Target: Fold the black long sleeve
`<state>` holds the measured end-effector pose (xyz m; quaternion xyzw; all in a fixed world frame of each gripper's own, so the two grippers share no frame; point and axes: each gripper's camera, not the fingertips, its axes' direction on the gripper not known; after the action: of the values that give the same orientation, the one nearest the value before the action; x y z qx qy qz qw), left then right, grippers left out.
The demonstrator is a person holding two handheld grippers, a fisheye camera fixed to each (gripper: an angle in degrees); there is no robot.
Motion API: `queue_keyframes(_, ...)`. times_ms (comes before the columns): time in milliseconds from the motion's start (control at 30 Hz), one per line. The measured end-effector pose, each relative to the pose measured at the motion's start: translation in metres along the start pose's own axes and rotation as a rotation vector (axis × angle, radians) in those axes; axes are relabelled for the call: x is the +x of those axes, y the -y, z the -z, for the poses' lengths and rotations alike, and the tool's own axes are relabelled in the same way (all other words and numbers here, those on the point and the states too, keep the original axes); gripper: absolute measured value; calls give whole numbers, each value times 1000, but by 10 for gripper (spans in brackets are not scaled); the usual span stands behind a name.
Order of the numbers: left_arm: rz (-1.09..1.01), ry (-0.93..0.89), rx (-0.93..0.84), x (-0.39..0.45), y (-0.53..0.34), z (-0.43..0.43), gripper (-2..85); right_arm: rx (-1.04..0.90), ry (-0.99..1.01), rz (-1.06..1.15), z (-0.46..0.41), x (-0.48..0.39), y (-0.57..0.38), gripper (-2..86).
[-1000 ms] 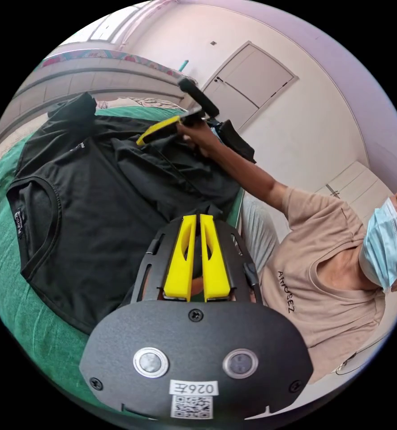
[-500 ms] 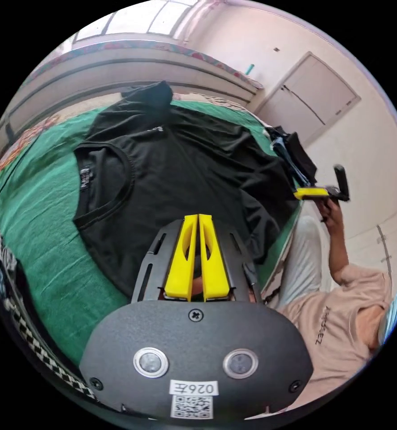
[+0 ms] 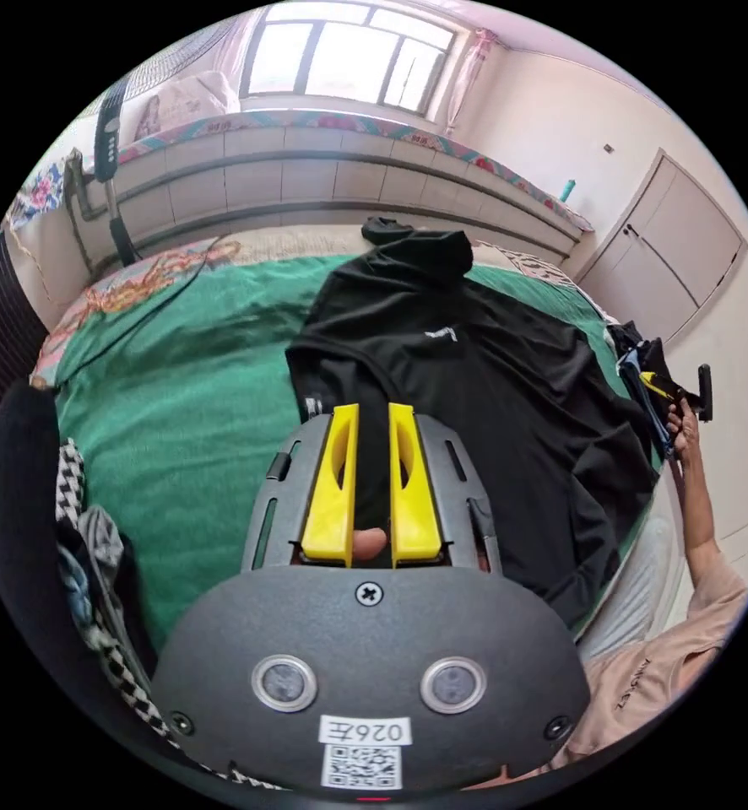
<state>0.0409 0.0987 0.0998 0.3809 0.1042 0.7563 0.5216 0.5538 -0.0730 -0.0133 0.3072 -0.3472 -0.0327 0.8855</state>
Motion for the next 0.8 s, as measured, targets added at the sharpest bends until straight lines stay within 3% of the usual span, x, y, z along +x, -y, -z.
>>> queue_keyframes(100, 13, -3, 33, -16, 54, -31, 162, -42, -38, -33, -50, -15, 69, 87)
queue_keyframes(233, 47, 96, -89, -42, 120, -97, 226, -113, 17, -55, -115, -40, 136, 120)
queue_keyframes(300, 103, 118, -187, -54, 133, -128, 230, -162, 0, -22, -141, -66, 150, 102)
queue_keyframes(400, 66, 242, -260, -45, 148, -125, 202, -164, -138, 154, -146, -131, 164, 4)
queue_keyframes(467, 5, 265, -158, -43, 146, -95, 106, -99, -198, 231, -124, -175, 184, -10)
queue_keyframes(533, 49, 132, 69, -60, 131, -49, 10, -9, -241, 253, -98, -206, 211, -11)
queue_keyframes(633, 188, 9, 233, -96, 119, -27, -1, 97, -347, 289, -75, -265, 263, -10)
queue_keyframes(800, 313, -42, 200, -137, 103, -48, 7, -73, -677, 305, -128, -327, 309, 26)
